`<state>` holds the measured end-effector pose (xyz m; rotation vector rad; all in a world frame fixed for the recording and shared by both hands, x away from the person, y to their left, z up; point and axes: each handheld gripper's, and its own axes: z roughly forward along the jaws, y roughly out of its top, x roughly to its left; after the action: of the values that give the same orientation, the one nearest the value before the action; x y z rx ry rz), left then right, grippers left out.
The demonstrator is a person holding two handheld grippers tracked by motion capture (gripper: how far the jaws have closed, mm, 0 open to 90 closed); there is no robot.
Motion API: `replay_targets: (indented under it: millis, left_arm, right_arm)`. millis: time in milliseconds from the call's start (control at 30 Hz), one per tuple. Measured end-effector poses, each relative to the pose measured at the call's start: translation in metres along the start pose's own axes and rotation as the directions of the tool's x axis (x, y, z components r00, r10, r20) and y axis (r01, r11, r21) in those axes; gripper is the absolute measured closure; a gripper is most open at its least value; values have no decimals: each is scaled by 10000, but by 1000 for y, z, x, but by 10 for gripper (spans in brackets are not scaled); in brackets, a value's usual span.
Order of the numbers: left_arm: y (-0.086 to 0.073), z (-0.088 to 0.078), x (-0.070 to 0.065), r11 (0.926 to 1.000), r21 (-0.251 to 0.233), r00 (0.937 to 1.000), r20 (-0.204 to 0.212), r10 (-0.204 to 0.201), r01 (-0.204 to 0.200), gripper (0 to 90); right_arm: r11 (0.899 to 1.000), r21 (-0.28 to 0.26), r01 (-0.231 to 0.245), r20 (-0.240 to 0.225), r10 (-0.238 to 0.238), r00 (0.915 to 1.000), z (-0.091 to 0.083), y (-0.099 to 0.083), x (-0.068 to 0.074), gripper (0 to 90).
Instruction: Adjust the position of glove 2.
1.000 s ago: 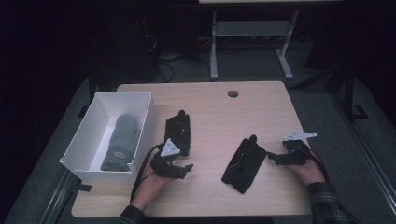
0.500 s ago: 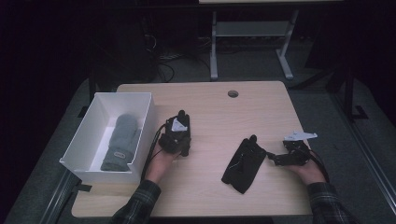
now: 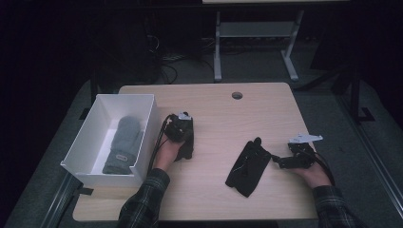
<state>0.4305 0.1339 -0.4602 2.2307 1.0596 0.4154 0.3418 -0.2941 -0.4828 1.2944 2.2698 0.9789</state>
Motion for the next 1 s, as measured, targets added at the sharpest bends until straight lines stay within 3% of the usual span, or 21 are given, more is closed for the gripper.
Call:
replay_targets:
  millis: [200, 367, 500, 600, 667, 700, 733, 767, 800, 867, 900, 967, 1000]
  left_arm:
    - [-3, -2, -4, 9999, -9, 9994, 328, 115, -114, 898]
    - [-8, -6, -20, 9994, -22, 9929, 1133, 359, -359, 898]
    - [-10, -8, -30, 9980, -40, 9863, 1526, 629, -630, 897]
    - [-13, -11, -47, 9964, -82, 9733, 2134, 840, -842, 898]
    - [-15, -12, -54, 9949, -111, 9675, 2323, 1003, -1005, 897]
    - [-15, -12, -54, 9949, -111, 9675, 2323, 1003, -1005, 898]
    - [-16, -13, -63, 9929, -133, 9593, 2568, 1173, -1179, 897]
    - [-16, -13, -63, 9929, -133, 9593, 2568, 1173, -1179, 897]
    - [-17, -14, -70, 9900, -120, 9490, 2832, 1384, -1408, 897]
    - [-18, -15, -77, 9881, -144, 9383, 3115, 1501, -1533, 897]
    - [-18, -15, -77, 9881, -144, 9383, 3115, 1501, -1533, 897]
    - [-19, -15, -88, 9838, -202, 9265, 3333, 1748, -1783, 897]
    - [-19, -15, -88, 9838, -202, 9265, 3333, 1748, -1783, 896]
  right_arm:
    - [10000, 7, -1, -3, 1, 10000, 0, 0, 0, 106]
    - [10000, 11, 5, 8, -5, 10000, 0, 0, 0, 106]
    - [10000, 18, -1, 15, 1, 10000, 0, 0, 0, 105]
    - [10000, 24, -1, 17, 1, 10000, 0, 0, 0, 105]
    - [10000, 24, -2, 19, 2, 10000, 0, 0, 0, 104]
    - [10000, 24, 4, 20, -4, 10000, 0, 0, 0, 104]
    - [10000, 24, 1, 22, -1, 10000, 0, 0, 0, 104]
    - [10000, 24, 1, 22, -1, 10000, 0, 0, 0, 104]
    - [10000, 24, 1, 24, -1, 10000, 0, 0, 0, 104]
    - [10000, 23, 2, 25, -3, 10000, 0, 0, 0, 104]
    - [10000, 25, 1, 24, -1, 10000, 0, 0, 0, 104]
    - [10000, 24, 1, 25, -1, 10000, 0, 0, 0, 104]
    - [10000, 22, 2, 25, -2, 10000, 0, 0, 0, 104]
